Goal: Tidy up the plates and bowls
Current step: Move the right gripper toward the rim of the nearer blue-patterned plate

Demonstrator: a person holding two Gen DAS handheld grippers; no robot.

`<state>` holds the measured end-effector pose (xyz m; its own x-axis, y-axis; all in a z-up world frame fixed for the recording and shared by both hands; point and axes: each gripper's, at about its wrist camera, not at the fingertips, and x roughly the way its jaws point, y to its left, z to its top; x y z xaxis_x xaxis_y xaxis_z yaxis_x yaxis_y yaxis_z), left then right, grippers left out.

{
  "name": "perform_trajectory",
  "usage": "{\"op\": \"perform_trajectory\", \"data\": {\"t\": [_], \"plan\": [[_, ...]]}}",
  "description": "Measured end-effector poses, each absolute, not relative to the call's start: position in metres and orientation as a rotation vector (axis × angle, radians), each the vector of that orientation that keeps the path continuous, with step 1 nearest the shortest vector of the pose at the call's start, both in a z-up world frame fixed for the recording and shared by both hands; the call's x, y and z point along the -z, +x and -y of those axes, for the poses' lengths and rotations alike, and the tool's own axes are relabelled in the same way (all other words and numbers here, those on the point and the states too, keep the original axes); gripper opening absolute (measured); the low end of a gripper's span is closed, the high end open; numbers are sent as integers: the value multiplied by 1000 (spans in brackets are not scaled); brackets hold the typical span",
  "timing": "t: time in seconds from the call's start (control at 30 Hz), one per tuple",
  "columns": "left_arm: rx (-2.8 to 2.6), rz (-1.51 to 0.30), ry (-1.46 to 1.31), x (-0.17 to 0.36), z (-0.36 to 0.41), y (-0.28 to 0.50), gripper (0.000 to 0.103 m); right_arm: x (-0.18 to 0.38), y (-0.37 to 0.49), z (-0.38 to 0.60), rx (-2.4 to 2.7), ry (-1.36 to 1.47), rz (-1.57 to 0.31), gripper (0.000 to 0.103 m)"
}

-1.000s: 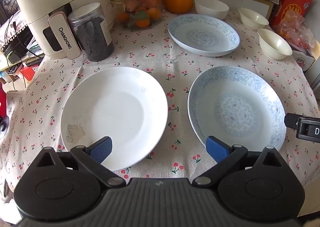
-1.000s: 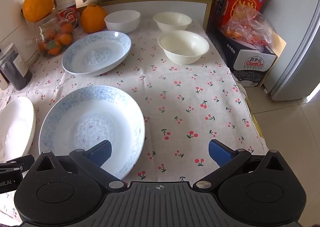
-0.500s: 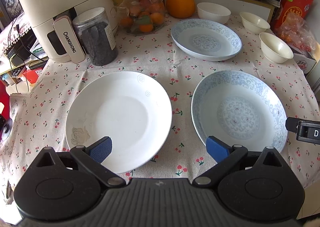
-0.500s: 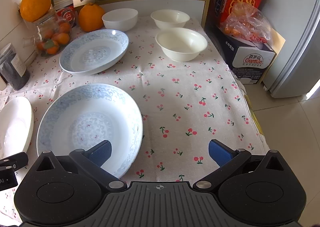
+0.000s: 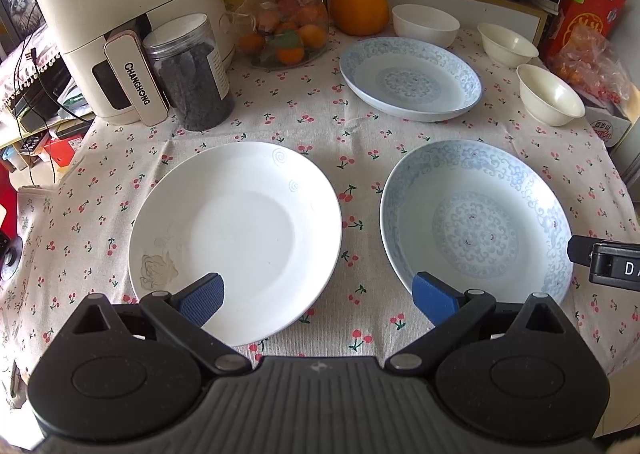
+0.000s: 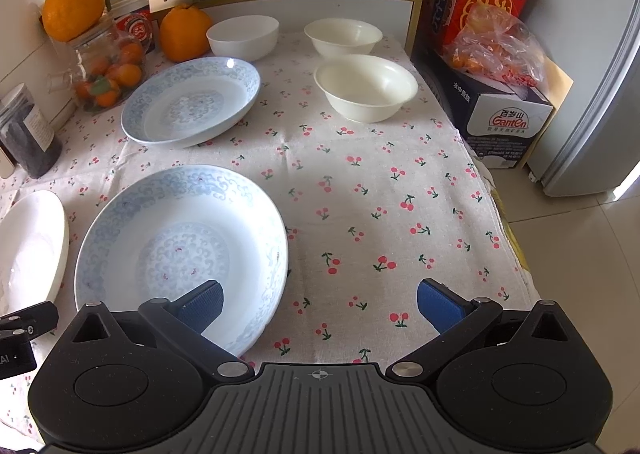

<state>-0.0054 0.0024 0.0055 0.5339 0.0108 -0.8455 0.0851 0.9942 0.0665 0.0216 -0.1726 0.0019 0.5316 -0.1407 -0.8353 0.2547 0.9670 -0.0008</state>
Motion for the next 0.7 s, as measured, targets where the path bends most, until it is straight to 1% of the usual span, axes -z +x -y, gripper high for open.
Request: {"op": "perform_trajectory", "data": {"t": [0.7], "plan": [[46,-1007,109,-5,-2,-6,101,0,23,172,233,122,-993,103]]}}
